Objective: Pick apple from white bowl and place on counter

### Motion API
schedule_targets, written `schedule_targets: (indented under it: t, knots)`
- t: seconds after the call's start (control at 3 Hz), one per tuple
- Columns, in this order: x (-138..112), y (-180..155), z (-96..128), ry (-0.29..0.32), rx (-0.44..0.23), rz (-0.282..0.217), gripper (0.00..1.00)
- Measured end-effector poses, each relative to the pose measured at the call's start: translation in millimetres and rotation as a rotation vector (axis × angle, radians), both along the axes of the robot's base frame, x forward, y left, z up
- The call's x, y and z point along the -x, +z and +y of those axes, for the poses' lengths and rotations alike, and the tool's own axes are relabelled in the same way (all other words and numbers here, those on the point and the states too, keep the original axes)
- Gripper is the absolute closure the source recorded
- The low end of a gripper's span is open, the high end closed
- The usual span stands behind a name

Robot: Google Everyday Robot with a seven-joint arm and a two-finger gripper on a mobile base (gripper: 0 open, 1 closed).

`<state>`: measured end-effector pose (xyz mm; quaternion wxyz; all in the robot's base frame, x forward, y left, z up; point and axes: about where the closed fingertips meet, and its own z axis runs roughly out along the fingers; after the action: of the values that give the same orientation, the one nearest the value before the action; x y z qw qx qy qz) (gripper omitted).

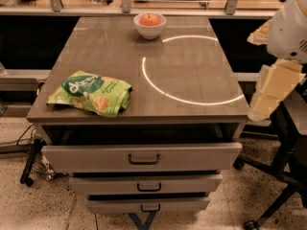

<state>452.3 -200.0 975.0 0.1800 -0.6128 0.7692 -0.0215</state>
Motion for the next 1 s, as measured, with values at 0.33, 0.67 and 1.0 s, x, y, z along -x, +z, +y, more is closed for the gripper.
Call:
schedule_targets:
  t: [0.33, 0.67, 1.0]
  knots:
    - [-63, 2, 41, 0.046, -0.103, -0.083, 0.00]
    - [-121, 15, 76, 0.067, -0.189, -0.182, 0.00]
    - [-186, 35, 108, 0.058, -0.293, -0.265, 0.00]
